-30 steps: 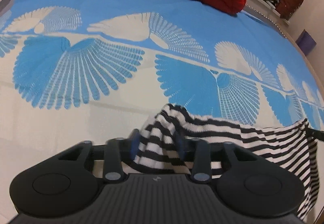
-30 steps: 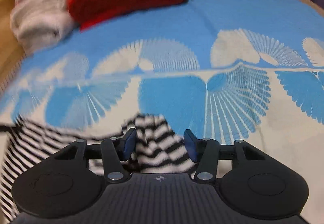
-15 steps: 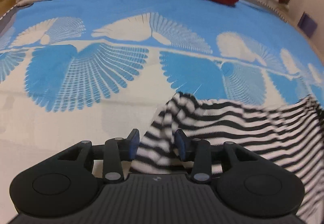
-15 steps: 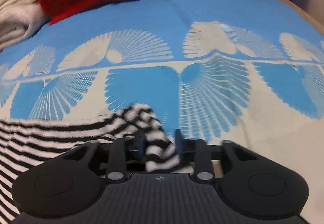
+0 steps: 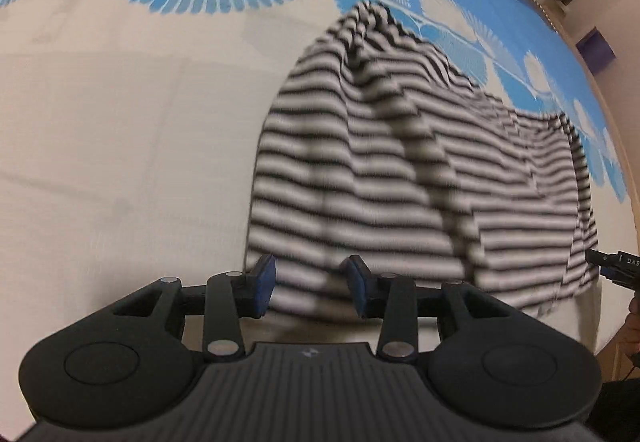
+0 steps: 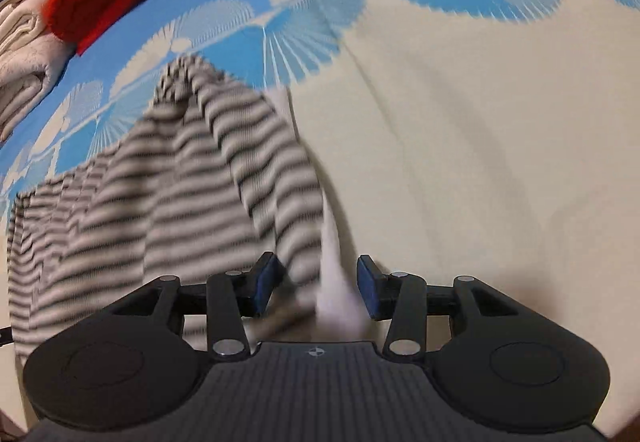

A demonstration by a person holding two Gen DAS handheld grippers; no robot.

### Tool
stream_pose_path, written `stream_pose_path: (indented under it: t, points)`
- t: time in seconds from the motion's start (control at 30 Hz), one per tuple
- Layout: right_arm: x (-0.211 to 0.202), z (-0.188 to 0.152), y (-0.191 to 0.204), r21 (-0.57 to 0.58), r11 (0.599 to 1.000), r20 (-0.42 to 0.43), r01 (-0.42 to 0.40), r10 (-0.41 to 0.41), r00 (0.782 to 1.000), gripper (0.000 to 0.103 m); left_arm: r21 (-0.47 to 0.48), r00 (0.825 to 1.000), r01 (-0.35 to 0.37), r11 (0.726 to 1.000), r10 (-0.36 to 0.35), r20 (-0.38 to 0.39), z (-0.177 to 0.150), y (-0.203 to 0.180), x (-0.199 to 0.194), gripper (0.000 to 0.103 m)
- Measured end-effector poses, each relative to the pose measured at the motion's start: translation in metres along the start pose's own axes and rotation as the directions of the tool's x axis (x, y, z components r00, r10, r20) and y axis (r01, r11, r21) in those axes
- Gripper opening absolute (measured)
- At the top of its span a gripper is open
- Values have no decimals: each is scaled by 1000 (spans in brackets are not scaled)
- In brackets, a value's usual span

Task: Fold small clothes
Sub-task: 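Smooth and straighten the folded striped bundle with both tools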

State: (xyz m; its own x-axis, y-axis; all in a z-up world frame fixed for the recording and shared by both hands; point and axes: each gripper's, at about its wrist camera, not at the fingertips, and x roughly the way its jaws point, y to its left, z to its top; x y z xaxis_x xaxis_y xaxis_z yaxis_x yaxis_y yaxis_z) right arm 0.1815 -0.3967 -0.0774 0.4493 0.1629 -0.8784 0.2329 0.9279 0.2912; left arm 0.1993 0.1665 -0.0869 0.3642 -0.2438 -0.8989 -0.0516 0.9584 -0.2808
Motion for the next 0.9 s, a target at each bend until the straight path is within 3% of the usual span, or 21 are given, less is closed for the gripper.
stream_pose_path:
  t: [0.1, 0.13, 0.2, 0.23, 0.3, 0.37, 0.43, 0.5, 0.53, 0.63, 0.67, 0.7, 0.73, 0.77, 0.83, 0.9]
  points:
    - [-8, -22, 0, -12, 1000, 1, 13, -13, 1000, 46, -35, 1000, -28, 999, 29, 7, -19, 9, 5, 41]
    - [-10, -27, 0, -7, 1000, 8, 13, -13, 1000, 46, -52, 999, -31, 998, 32, 22, -22, 12, 4, 34]
    - [-15, -35, -1, 9, 1000, 26, 11, -11, 1000, 36, -89, 997, -46, 995, 51, 60, -28, 19, 1, 19]
    - [-17, -35, -2, 16, 1000, 32, 3, -4, 999, 24, -114, 996, -46, 992, 55, 70, -30, 22, 0, 15]
    - [-25, -39, -5, 49, 999, 56, -4, 1, 998, 20, -172, 994, -39, 984, 56, 92, -35, 31, -4, 15]
    - [-31, -41, -8, 84, 996, 73, -17, 11, 997, 20, -187, 989, -51, 981, 75, 123, -37, 31, -8, 22]
    - [-34, -44, -9, 104, 994, 85, -16, 7, 996, 21, -210, 985, -52, 976, 85, 153, -38, 34, -12, 44]
    - [-32, -44, -11, 124, 992, 89, -7, -4, 996, 28, -244, 989, -5, 970, 40, 139, -36, 38, -8, 48]
    - [-30, -45, -11, 130, 991, 86, -3, -8, 996, 38, -255, 992, 19, 967, 14, 129, -36, 39, -5, 48]
    - [-21, -45, -12, 127, 992, 68, 6, -15, 998, 41, -218, 990, 2, 976, 30, 139, -32, 32, -2, 47]
    - [-18, -44, -12, 127, 992, 65, 4, -12, 998, 41, -205, 989, -4, 979, 34, 142, -31, 29, 0, 45]
    - [-17, -44, -13, 127, 992, 68, 4, -13, 998, 41, -193, 989, -5, 981, 33, 143, -31, 27, 1, 33]
    - [-16, -44, -12, 128, 992, 72, 4, -13, 997, 41, -183, 991, 1, 983, 24, 135, -31, 25, 3, 15]
    - [-14, -43, -12, 126, 992, 72, -1, -8, 997, 33, -172, 992, 6, 985, 15, 124, -30, 23, 5, 8]
    - [-15, -41, -10, 114, 993, 78, -18, 9, 997, 17, -143, 988, -17, 990, 38, 147, -29, 16, -1, 5]
    - [-25, -37, -7, 99, 995, 121, -30, 18, 992, 12, -143, 978, -19, 990, 48, 201, -27, 14, -18, 4]
